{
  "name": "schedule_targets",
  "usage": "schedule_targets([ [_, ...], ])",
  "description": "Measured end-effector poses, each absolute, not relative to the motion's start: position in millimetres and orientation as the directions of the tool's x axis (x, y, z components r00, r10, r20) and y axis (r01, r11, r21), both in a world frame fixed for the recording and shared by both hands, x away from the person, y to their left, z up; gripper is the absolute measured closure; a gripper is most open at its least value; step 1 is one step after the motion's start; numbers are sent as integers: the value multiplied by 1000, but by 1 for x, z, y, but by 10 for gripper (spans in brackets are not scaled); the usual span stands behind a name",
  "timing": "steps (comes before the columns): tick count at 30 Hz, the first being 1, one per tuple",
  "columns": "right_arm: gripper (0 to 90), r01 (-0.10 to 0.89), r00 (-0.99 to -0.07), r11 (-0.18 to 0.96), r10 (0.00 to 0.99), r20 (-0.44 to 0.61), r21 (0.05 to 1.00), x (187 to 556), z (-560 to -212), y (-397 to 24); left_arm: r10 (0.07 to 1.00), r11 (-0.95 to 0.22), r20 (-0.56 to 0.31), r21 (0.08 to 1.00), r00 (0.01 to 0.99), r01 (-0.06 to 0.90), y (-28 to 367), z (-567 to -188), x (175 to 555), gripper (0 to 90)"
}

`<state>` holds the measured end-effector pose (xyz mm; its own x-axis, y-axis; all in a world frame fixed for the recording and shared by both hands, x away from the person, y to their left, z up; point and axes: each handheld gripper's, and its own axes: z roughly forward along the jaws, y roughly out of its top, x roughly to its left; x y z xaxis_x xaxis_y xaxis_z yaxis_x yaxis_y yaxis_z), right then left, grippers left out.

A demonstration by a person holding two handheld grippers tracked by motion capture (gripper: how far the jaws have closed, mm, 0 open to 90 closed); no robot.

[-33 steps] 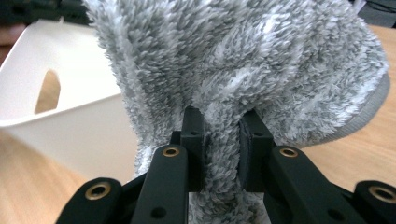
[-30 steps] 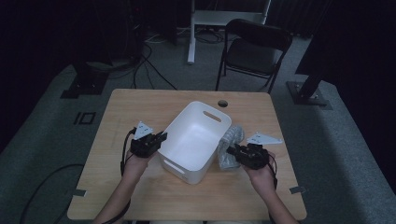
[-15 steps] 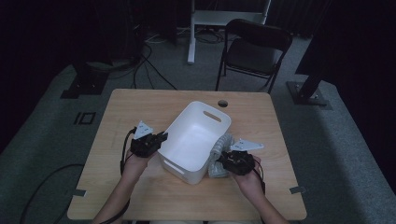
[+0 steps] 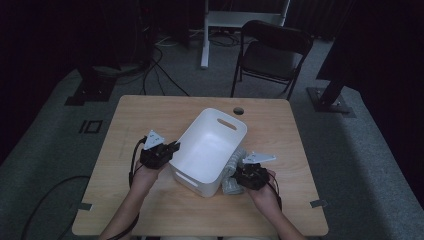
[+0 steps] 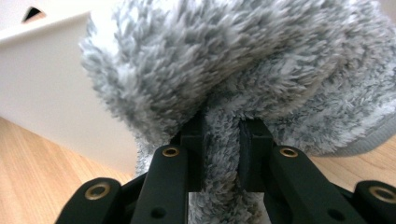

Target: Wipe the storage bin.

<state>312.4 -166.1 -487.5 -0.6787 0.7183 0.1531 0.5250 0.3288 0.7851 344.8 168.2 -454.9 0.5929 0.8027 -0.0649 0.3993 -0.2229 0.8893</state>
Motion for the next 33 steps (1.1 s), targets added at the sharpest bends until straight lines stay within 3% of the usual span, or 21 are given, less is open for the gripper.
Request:
schedule_targets([
  [11, 754, 612, -653, 357, 732, 196, 706, 325, -524, -166, 807, -223, -61, 889, 587, 399, 167, -455, 345, 842],
  [16, 755, 580, -673, 405, 728, 135, 707, 324, -511, -163, 810, -244, -36, 887, 586, 392, 167, -454, 344, 841],
  [21, 754, 528, -694, 363, 706, 144, 768, 320, -485, -172, 809, -247, -35, 886, 587, 392, 167, -454, 344, 840],
  [25, 754, 491, -678, 251, 712, 184, 834, 326, -456, -186, 803, -248, -39, 885, 594, 394, 167, -454, 344, 842],
  [33, 755, 494, -661, 243, 729, 179, 835, 335, -459, -182, 791, -247, -45, 889, 610, 386, 168, -454, 344, 836],
])
